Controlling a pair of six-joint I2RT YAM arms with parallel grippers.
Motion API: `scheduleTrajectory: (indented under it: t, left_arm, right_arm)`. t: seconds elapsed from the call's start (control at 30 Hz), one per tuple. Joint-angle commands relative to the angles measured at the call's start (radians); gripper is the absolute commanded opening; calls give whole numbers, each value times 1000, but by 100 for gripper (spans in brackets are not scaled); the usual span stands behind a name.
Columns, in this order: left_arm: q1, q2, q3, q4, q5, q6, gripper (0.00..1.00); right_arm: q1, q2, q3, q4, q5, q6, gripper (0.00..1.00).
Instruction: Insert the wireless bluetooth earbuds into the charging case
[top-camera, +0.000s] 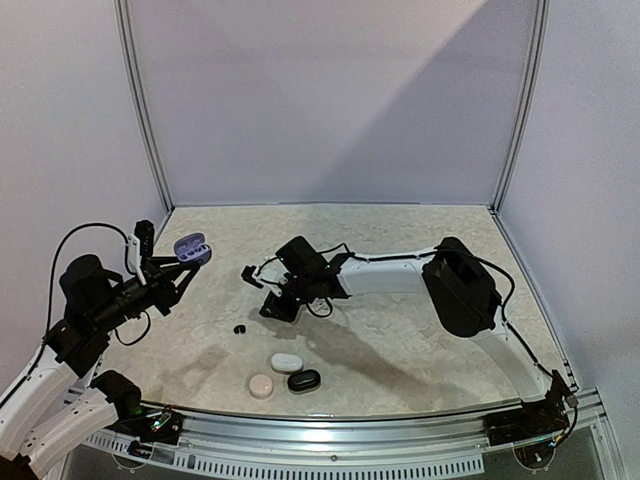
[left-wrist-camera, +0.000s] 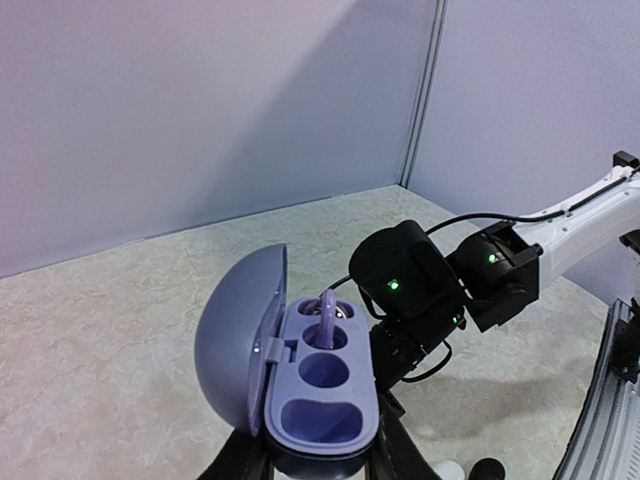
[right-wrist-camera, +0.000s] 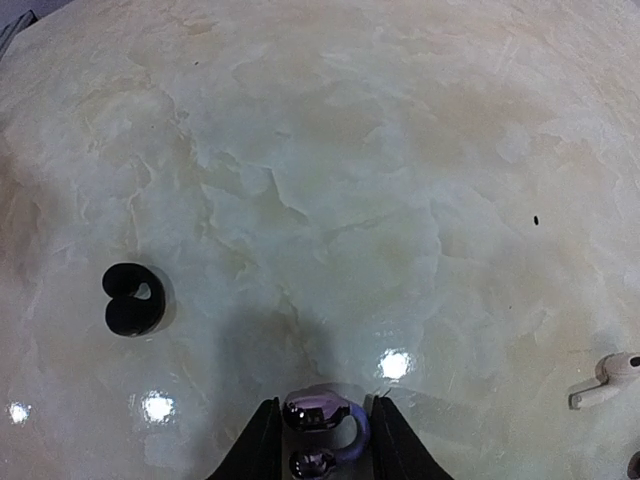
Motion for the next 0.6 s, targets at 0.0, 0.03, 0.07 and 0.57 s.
scheduleTrajectory:
  t: [0.0,0.03,0.07,0.57]
  left_arm:
    - [13,7,-12,5,3,-6,0]
    - [13,7,-12,5,3,-5,0]
    - [13,8,-12,5,3,-5,0]
    - [13,5,-16,5,10,-10,0]
  right_arm:
    - [18,-60,-101,-62,16,-21,30]
    - [17,-82,-121,-57,19,-23,30]
    - [18,-94,-144,-56,23,-23,30]
    - [16,-268,-362,-52,23,-9,32]
